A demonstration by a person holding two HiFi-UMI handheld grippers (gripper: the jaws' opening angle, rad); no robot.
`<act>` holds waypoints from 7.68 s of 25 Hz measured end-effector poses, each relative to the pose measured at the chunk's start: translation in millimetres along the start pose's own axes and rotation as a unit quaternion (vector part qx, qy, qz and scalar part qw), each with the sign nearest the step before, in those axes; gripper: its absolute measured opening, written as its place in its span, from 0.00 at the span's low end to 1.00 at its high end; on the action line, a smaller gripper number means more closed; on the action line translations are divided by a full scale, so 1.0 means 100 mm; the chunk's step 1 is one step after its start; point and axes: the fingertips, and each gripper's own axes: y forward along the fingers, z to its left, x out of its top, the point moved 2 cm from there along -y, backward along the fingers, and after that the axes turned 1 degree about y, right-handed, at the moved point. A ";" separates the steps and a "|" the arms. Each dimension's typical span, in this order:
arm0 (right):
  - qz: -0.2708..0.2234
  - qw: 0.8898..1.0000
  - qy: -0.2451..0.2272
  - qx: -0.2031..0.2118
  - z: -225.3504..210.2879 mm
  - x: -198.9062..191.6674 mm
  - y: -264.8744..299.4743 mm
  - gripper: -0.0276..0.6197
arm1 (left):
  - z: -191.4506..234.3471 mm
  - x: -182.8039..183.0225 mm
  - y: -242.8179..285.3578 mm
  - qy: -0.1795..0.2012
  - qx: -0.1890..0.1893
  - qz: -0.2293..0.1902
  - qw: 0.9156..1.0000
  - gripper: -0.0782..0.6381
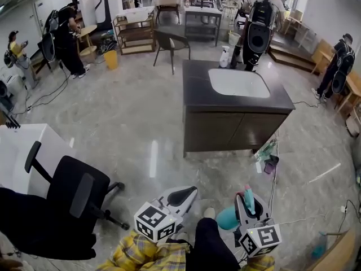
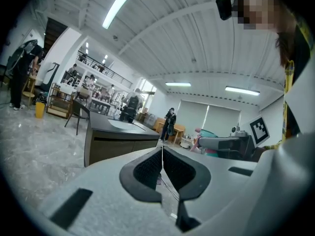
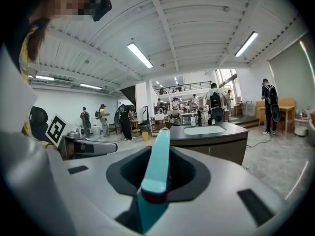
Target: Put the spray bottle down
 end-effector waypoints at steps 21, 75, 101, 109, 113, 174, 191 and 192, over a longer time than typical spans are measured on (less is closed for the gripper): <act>-0.003 0.999 -0.015 0.036 -1.93 0.59 1.32 0.19 | 0.41 0.61 2.37 0.018 -0.008 -0.002 1.000 0.12; 0.025 0.999 -0.003 -0.029 -3.81 1.40 4.18 0.19 | 2.70 1.49 5.09 -0.025 -0.057 0.030 0.998 0.12; 0.004 1.000 0.003 0.026 -5.45 1.86 5.05 0.19 | 2.66 1.92 7.02 0.002 -0.048 0.030 0.998 0.12; 0.003 1.000 0.005 0.028 -5.91 1.92 5.12 0.19 | 2.56 1.96 7.45 0.003 -0.047 0.030 0.998 0.12; 0.003 1.000 0.005 0.028 -6.12 1.93 5.16 0.19 | 2.55 1.98 7.68 0.003 -0.045 0.028 0.999 0.12; -0.092 0.988 -0.121 0.014 -8.36 2.30 6.48 0.19 | 2.89 2.13 9.76 0.025 0.014 -0.002 1.000 0.12; -0.095 0.989 -0.105 0.040 -8.33 2.27 6.47 0.20 | 2.87 2.12 9.74 0.001 0.008 -0.015 1.000 0.12; -0.094 0.990 -0.099 0.045 -8.33 2.27 6.46 0.22 | 2.86 2.12 9.73 0.000 0.008 -0.016 1.000 0.12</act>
